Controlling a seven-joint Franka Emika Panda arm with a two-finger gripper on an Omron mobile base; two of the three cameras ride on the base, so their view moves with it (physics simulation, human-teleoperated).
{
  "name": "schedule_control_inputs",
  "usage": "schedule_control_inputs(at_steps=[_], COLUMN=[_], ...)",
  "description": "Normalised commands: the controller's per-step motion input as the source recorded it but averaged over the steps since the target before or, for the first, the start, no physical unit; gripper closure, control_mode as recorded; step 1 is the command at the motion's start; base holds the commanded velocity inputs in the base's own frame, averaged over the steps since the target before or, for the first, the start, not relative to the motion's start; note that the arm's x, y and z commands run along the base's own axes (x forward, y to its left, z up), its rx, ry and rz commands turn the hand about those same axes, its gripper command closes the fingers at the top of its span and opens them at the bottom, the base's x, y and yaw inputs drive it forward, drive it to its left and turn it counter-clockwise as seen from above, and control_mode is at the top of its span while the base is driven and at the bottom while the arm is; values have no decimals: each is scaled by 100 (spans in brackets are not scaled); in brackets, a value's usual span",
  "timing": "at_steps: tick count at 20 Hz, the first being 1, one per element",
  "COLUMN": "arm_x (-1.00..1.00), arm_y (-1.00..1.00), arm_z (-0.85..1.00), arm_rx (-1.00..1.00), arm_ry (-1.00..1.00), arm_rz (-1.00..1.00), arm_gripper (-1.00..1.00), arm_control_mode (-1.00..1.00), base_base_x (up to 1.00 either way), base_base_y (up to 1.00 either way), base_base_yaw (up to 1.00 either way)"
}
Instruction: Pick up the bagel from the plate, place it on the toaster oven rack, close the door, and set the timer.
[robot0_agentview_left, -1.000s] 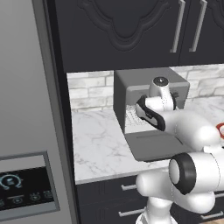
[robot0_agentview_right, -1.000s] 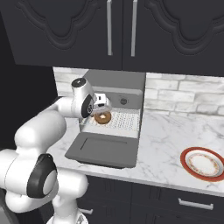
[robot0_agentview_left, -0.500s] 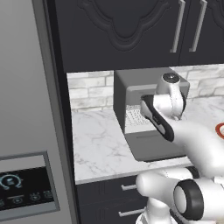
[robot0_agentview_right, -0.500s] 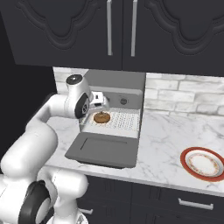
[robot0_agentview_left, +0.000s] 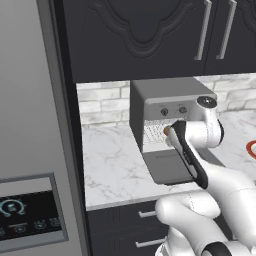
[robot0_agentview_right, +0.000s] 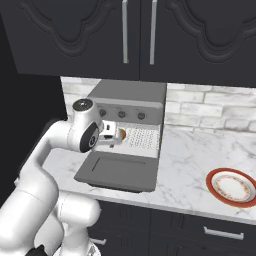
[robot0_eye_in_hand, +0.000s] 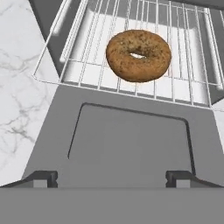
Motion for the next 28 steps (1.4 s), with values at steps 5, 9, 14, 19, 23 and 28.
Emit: schedule_control_inputs(at_steps=[5, 9, 14, 19, 23, 28], arm_x=[25, 47, 64, 59, 50, 52], arm_y=[0, 0, 0, 0, 0, 1], arm_z=[-28, -16, -8, -14, -14, -5], arm_rx=[3, 8, 8, 5, 2, 2], arm_ry=[14, 13, 12, 6, 0, 0], arm_rz=[-5, 0, 0, 0, 0, 0], arm_gripper=[-100, -100, -100, -100, -100, -100], arm_control_mode=[-100, -100, -100, -100, -100, -100], base_base_x=[0, 0, 0, 0, 0, 0], base_base_y=[0, 0, 0, 0, 0, 0], base_base_yaw=[0, 0, 0, 0, 0, 0])
